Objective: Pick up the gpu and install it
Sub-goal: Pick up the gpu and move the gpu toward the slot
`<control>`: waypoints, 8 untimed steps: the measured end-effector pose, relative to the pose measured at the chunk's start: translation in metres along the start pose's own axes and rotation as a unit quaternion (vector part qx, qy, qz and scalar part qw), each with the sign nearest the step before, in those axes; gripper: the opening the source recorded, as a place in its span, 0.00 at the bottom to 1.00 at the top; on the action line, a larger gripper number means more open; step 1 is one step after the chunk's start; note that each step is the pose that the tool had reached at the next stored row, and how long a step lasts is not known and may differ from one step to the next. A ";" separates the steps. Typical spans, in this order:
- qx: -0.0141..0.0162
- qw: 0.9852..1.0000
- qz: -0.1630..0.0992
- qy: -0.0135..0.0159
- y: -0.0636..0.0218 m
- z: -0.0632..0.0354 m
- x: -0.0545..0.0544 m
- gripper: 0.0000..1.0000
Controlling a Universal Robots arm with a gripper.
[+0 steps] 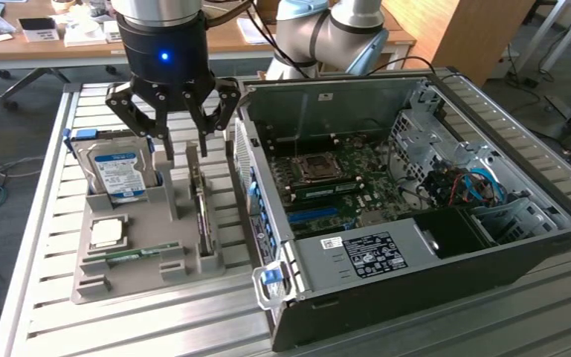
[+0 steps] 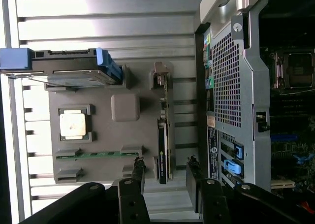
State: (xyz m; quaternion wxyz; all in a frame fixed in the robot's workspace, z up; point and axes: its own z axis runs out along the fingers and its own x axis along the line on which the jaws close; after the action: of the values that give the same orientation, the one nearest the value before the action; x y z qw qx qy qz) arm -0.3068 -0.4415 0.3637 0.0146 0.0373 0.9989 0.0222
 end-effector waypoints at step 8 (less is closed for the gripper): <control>0.000 1.000 0.000 0.000 -0.0002 0.0043 0.000 0.47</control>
State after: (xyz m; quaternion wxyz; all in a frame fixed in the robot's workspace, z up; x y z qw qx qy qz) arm -0.3068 -0.4415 0.3594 0.0146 0.0374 0.9989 0.0222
